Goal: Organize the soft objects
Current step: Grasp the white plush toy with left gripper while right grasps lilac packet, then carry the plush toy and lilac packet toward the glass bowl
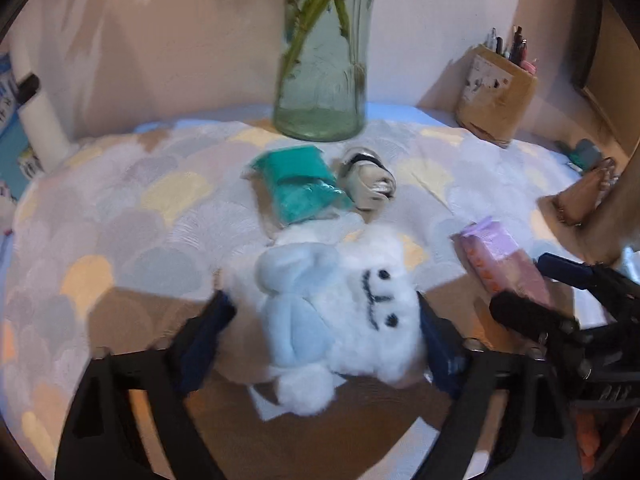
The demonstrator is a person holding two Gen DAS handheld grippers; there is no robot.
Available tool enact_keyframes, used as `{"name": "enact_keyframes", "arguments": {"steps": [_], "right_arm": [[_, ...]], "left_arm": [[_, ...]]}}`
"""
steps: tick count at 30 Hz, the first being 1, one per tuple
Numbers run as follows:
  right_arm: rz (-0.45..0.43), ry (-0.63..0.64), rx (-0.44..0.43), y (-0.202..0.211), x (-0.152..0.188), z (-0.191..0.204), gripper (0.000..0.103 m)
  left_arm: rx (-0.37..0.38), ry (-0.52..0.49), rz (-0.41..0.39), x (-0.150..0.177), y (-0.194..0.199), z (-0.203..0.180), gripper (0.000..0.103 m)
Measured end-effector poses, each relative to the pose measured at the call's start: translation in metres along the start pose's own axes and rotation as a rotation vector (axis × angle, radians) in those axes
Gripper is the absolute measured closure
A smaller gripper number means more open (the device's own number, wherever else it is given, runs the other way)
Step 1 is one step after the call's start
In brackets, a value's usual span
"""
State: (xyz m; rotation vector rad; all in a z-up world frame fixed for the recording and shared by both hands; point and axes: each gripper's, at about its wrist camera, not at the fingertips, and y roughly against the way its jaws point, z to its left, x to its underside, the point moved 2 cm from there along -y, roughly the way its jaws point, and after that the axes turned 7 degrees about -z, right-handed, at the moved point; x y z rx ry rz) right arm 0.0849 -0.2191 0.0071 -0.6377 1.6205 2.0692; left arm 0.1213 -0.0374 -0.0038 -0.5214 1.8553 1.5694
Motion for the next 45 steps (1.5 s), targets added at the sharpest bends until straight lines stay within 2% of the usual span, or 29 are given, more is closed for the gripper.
{"name": "enact_keyframes", "arguments": {"steps": [2,4,5,6,9,12,14,16,21,27,32,36,38,41,45], "right_arm": [[0.007,0.061,0.016,-0.005,0.002,0.01,0.009],[0.006,0.129,0.04,-0.007,0.004,0.021,0.028],[-0.002,0.156,0.044,-0.006,0.005,0.026,0.043],[-0.005,0.165,0.035,-0.006,0.005,0.027,0.051],[-0.015,0.153,0.013,-0.006,0.004,0.023,0.062],[-0.022,0.132,-0.039,-0.004,0.003,0.02,0.063],[-0.04,0.141,-0.051,0.001,0.003,0.023,0.063],[-0.08,0.144,-0.117,0.015,0.001,0.028,0.063],[-0.143,0.081,-0.223,0.055,0.006,0.035,0.063],[-0.23,0.016,-0.257,0.12,0.011,0.029,0.063],[-0.35,-0.007,-0.197,0.183,0.002,0.01,0.063],[-0.469,-0.056,-0.126,0.236,0.002,-0.018,0.063],[-0.534,-0.071,-0.092,0.263,0.005,-0.034,0.063],[-0.61,-0.095,0.018,0.301,0.007,-0.065,0.063],[-0.647,-0.161,0.135,0.334,0.012,-0.117,0.063]], "left_arm": [[0.006,-0.004,-0.013,0.002,0.003,-0.001,0.029],[-0.002,-0.014,-0.03,0.003,0.008,-0.004,0.033],[-0.006,-0.017,-0.046,0.004,0.011,-0.005,0.033],[-0.001,-0.016,-0.068,0.005,0.017,-0.005,0.033],[0.025,0.014,-0.107,0.014,0.038,-0.006,0.033],[0.016,-0.006,-0.1,0.03,0.053,-0.011,0.033],[0.049,0.005,-0.096,0.04,0.069,-0.013,0.033],[0.094,0.032,-0.119,0.046,0.092,-0.011,0.033],[0.081,0.018,-0.196,0.046,0.135,-0.016,0.033],[0.102,-0.021,-0.269,0.034,0.166,-0.04,0.033],[0.15,-0.075,-0.347,0.013,0.195,-0.079,0.033],[0.205,-0.14,-0.409,-0.006,0.214,-0.125,0.033],[0.255,-0.177,-0.43,-0.017,0.221,-0.156,0.033],[0.336,-0.23,-0.455,-0.035,0.229,-0.209,0.033],[0.451,-0.297,-0.454,-0.051,0.226,-0.284,0.032]]}}
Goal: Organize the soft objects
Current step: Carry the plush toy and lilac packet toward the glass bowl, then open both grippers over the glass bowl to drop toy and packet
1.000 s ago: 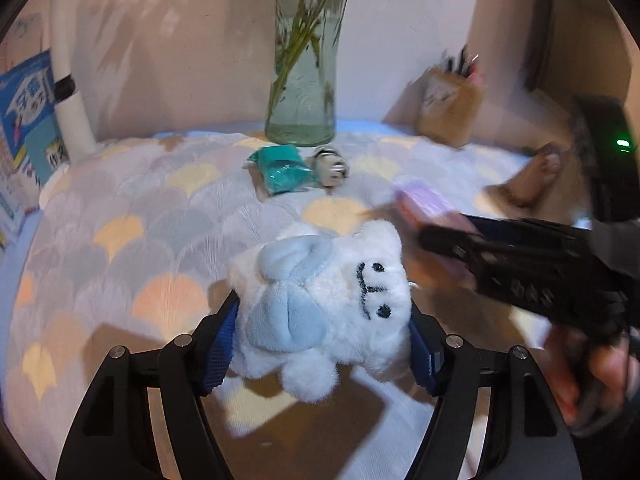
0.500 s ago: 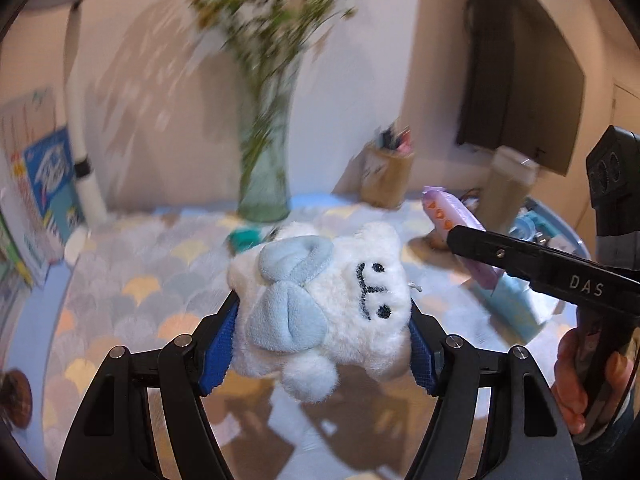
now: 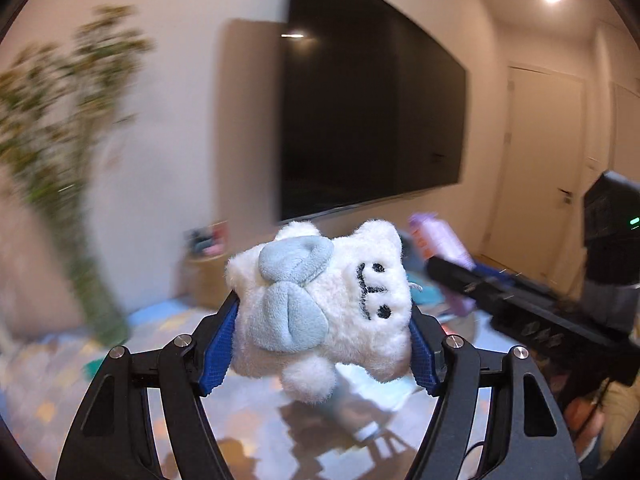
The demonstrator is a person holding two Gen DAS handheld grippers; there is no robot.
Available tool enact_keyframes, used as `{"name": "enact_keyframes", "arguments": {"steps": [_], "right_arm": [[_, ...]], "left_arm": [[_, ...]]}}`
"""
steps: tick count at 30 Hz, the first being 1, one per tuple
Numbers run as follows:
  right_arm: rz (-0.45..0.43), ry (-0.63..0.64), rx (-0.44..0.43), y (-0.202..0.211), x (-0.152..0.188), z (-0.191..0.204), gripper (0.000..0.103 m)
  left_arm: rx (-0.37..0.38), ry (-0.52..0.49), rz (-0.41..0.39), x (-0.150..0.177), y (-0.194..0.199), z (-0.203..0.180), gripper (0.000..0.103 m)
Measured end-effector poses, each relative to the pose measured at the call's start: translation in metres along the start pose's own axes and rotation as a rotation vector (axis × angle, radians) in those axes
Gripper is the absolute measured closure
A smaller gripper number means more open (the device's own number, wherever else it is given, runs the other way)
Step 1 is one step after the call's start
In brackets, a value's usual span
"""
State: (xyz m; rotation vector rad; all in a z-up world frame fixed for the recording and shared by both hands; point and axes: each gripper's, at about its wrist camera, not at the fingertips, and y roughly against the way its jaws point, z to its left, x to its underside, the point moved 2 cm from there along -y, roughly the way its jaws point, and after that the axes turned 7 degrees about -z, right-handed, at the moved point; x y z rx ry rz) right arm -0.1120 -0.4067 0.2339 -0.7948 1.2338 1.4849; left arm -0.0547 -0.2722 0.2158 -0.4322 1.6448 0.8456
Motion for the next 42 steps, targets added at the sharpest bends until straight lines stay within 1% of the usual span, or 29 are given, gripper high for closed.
{"name": "enact_keyframes", "arguments": {"steps": [1,2,5,8,10,12,14,17,20,22,23,24,25,26,27,29,31,33,35,37,38,42], "right_arm": [[0.0,-0.022,0.032,0.001,-0.003,-0.019,0.063],[0.002,-0.036,0.046,0.001,-0.004,-0.033,0.063],[0.026,-0.118,0.127,-0.002,0.0,-0.087,0.063],[0.049,-0.202,0.154,-0.006,0.007,-0.128,0.063],[0.075,-0.254,0.189,-0.013,0.015,-0.154,0.063],[0.104,-0.284,0.226,-0.019,0.021,-0.173,0.063],[0.117,-0.309,0.245,-0.019,0.026,-0.187,0.063],[0.137,-0.336,0.273,-0.02,0.034,-0.205,0.063],[0.189,-0.351,0.269,-0.03,0.044,-0.216,0.063],[0.228,-0.377,0.257,-0.034,0.053,-0.221,0.063],[0.239,-0.386,0.253,-0.034,0.056,-0.222,0.059],[0.243,-0.4,0.247,-0.032,0.058,-0.223,0.05],[0.233,-0.408,0.242,-0.03,0.058,-0.223,0.045],[0.21,-0.417,0.236,-0.025,0.057,-0.222,0.035],[0.188,-0.417,0.231,-0.021,0.054,-0.221,0.032],[0.175,-0.407,0.233,-0.016,0.051,-0.219,0.03],[0.17,-0.394,0.239,-0.009,0.047,-0.215,0.029],[0.168,-0.382,0.232,-0.006,0.044,-0.207,0.029],[0.17,-0.362,0.225,-0.002,0.042,-0.198,0.029],[0.177,-0.34,0.216,0.002,0.041,-0.185,0.028],[0.176,-0.329,0.208,0.002,0.041,-0.179,0.028],[0.177,-0.284,0.15,0.006,0.036,-0.143,0.028]], "left_arm": [[0.028,-0.009,0.007,-0.004,-0.014,-0.015,0.032],[0.044,-0.016,0.014,-0.005,-0.025,-0.026,0.032],[0.077,-0.044,0.059,0.0,-0.067,-0.057,0.032],[0.107,-0.048,0.115,0.009,-0.104,-0.075,0.032],[0.116,-0.047,0.15,0.021,-0.125,-0.085,0.032],[0.111,-0.053,0.178,0.031,-0.143,-0.092,0.032],[0.106,-0.069,0.208,0.041,-0.159,-0.1,0.031],[0.075,-0.108,0.22,0.055,-0.171,-0.109,0.028],[0.077,-0.115,0.238,0.062,-0.183,-0.109,0.023],[0.066,-0.129,0.255,0.068,-0.188,-0.109,0.022],[0.059,-0.136,0.262,0.071,-0.19,-0.112,0.021],[0.06,-0.148,0.273,0.074,-0.19,-0.113,0.019],[0.059,-0.164,0.282,0.076,-0.19,-0.114,0.018],[0.059,-0.177,0.285,0.078,-0.189,-0.115,0.018],[0.061,-0.185,0.288,0.08,-0.189,-0.116,0.018],[0.087,-0.193,0.298,0.083,-0.183,-0.119,0.018],[0.132,-0.187,0.313,0.084,-0.174,-0.119,0.018],[0.17,-0.175,0.32,0.086,-0.161,-0.118,0.018],[0.191,-0.164,0.327,0.09,-0.148,-0.114,0.018],[0.191,-0.157,0.331,0.092,-0.128,-0.107,0.018],[0.184,-0.147,0.321,0.091,-0.119,-0.102,0.018],[0.134,-0.084,0.237,0.084,-0.064,-0.071,0.018]]}}
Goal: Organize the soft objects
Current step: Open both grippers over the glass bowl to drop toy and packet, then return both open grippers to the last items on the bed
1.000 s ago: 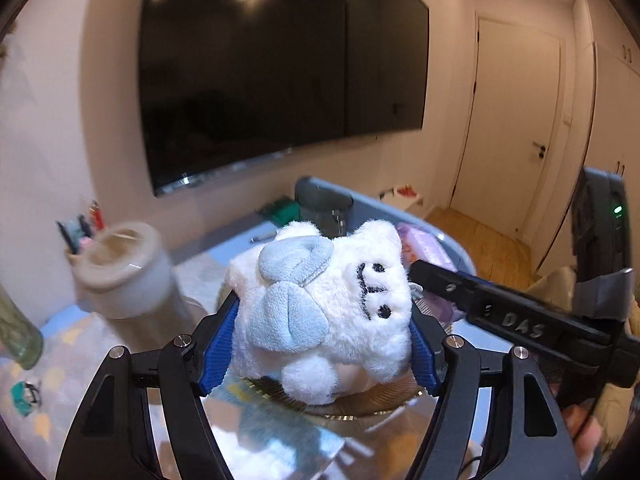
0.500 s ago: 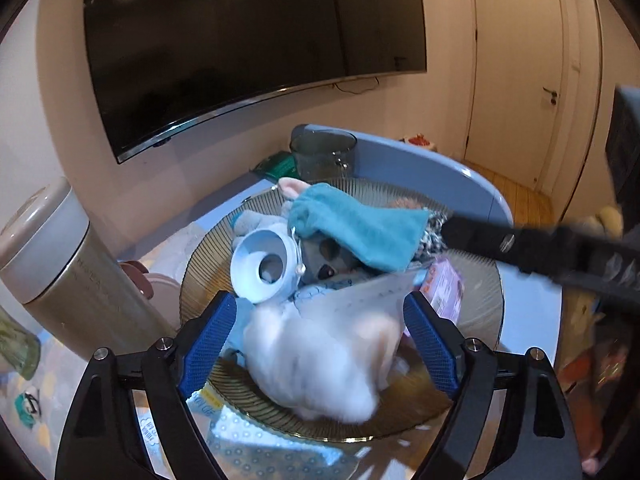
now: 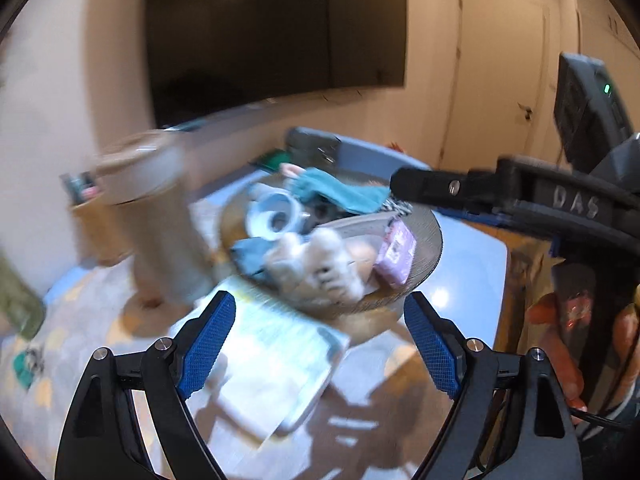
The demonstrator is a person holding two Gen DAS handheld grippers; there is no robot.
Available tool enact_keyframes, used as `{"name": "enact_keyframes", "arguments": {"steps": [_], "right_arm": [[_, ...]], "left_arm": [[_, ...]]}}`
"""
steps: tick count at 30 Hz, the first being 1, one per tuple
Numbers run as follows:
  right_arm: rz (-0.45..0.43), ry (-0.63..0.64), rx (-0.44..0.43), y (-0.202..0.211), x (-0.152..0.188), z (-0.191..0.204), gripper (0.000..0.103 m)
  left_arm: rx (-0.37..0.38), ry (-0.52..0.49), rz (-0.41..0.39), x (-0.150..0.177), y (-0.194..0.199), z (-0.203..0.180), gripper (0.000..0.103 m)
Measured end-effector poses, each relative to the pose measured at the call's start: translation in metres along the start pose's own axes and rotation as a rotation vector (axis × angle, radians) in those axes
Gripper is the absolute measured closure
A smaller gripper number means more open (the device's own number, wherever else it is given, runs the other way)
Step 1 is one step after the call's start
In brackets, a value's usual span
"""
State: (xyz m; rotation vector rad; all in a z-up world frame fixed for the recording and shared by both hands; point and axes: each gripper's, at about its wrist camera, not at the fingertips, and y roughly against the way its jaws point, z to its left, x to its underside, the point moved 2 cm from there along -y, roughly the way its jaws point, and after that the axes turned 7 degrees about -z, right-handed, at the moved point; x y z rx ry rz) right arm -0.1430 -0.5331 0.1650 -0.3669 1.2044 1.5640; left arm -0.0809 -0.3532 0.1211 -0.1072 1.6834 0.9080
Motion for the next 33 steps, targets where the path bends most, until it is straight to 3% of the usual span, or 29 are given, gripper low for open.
{"name": "enact_keyframes", "arguments": {"steps": [4,7,11,12,14,17,21,26,29,31,33], "right_arm": [[0.023,0.096,-0.064,0.008,0.017,0.054,0.023],[0.039,0.197,-0.111,0.012,0.035,0.101,0.023],[0.06,0.279,-0.175,0.015,0.065,0.16,0.02],[0.077,0.287,-0.201,0.012,0.075,0.175,0.013],[0.107,0.305,-0.234,0.007,0.093,0.194,0.011],[0.111,0.374,-0.236,0.004,0.114,0.221,0.011],[0.157,0.439,-0.27,-0.01,0.14,0.25,0.011],[0.239,0.491,-0.29,-0.049,0.188,0.254,0.01],[0.366,0.469,-0.332,-0.084,0.217,0.241,0.01],[0.418,0.413,-0.321,-0.102,0.226,0.229,0.01],[0.45,0.382,-0.299,-0.113,0.23,0.221,0.01]], "left_arm": [[-0.017,0.097,-0.072,0.009,0.058,0.032,0.018],[-0.072,0.157,-0.129,0.02,0.098,0.058,0.015],[-0.253,0.171,-0.145,0.044,0.146,0.089,0.004],[-0.301,0.155,-0.14,0.052,0.156,0.093,0.004],[-0.356,0.137,-0.143,0.068,0.178,0.102,0.004],[-0.416,0.189,-0.147,0.09,0.203,0.122,0.003],[-0.459,0.299,-0.053,0.124,0.205,0.164,0.003],[-0.616,0.341,0.066,0.176,0.185,0.202,0.003],[-0.628,0.347,0.134,0.201,0.172,0.214,0.003],[-0.649,0.352,0.171,0.215,0.167,0.22,0.003],[-0.621,0.407,0.204,0.222,0.163,0.229,0.003]]}}
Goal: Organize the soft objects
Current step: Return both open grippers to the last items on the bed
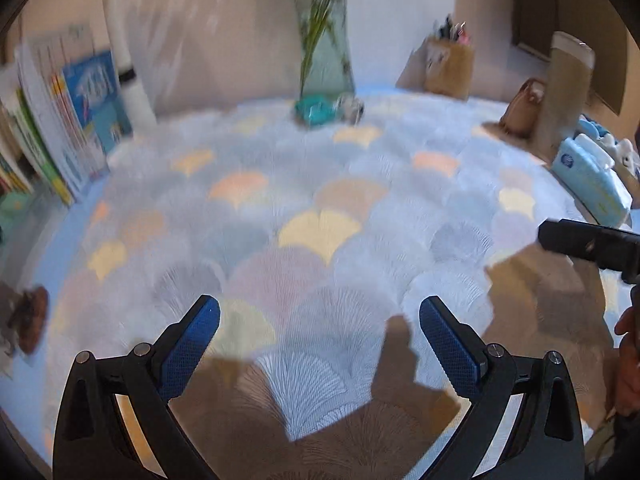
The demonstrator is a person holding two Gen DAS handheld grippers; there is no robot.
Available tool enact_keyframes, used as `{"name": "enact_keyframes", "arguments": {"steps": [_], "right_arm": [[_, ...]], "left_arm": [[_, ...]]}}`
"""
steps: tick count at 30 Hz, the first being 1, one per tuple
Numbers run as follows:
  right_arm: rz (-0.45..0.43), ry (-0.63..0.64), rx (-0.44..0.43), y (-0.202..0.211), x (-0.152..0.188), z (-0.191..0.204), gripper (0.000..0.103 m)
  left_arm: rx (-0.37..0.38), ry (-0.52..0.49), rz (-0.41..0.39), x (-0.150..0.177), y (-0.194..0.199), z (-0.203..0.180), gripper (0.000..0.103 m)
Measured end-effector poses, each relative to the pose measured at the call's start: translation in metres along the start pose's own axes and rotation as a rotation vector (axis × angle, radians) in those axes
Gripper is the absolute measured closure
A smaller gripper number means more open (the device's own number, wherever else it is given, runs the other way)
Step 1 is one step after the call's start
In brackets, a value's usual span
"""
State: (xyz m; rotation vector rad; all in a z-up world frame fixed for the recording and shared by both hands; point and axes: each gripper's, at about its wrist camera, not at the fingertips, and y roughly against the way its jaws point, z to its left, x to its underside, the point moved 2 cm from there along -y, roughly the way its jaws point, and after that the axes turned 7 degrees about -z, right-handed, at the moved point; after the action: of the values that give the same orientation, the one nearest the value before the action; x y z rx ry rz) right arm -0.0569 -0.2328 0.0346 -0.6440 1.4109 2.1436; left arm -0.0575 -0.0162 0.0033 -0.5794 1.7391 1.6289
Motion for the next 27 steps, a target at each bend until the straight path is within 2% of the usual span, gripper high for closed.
{"name": "enact_keyframes", "arguments": {"steps": [2,4,8,11,13,15,18,22,23,24,25,26,27], "right_arm": [[0.015,-0.029,-0.015,-0.003,-0.001,-0.005,0.01],[0.026,-0.05,-0.011,-0.006,-0.001,-0.009,0.01],[0.03,-0.013,0.012,-0.005,0.002,-0.002,0.009],[0.074,0.026,0.027,-0.007,0.001,0.005,0.009],[0.147,0.064,-0.013,-0.009,-0.003,0.014,0.01],[0.176,0.118,-0.052,-0.005,-0.015,0.026,0.01],[0.14,0.204,0.0,-0.004,-0.05,0.043,0.01],[0.078,0.123,-0.057,-0.025,-0.103,0.041,0.01],[0.069,0.088,-0.077,-0.034,-0.113,0.036,0.011],[0.063,0.032,-0.106,-0.047,-0.124,0.028,0.018],[0.07,-0.014,-0.129,-0.06,-0.132,0.021,0.024],[0.084,-0.054,-0.15,-0.074,-0.138,0.015,0.034],[0.096,-0.082,-0.163,-0.087,-0.144,0.011,0.038]], "left_arm": [[-0.002,0.026,-0.011,0.0,0.002,0.003,0.003],[-0.008,0.024,0.017,0.001,-0.003,0.002,0.003],[0.006,0.022,0.027,0.0,0.0,0.002,0.003],[0.013,0.021,0.034,-0.007,0.007,0.006,0.003],[0.033,0.025,0.01,-0.026,0.016,0.012,0.003],[0.041,0.051,-0.039,-0.052,0.025,0.019,0.003],[0.075,0.118,-0.055,-0.095,0.013,0.03,0.003],[0.121,0.22,-0.092,-0.139,-0.024,0.043,0.005],[0.146,0.246,-0.092,-0.145,-0.036,0.047,0.008],[0.197,0.279,-0.081,-0.152,-0.054,0.051,0.015],[0.229,0.302,-0.07,-0.155,-0.068,0.054,0.017],[0.253,0.327,-0.056,-0.158,-0.085,0.057,0.018],[0.258,0.348,-0.043,-0.16,-0.101,0.06,0.02]]}}
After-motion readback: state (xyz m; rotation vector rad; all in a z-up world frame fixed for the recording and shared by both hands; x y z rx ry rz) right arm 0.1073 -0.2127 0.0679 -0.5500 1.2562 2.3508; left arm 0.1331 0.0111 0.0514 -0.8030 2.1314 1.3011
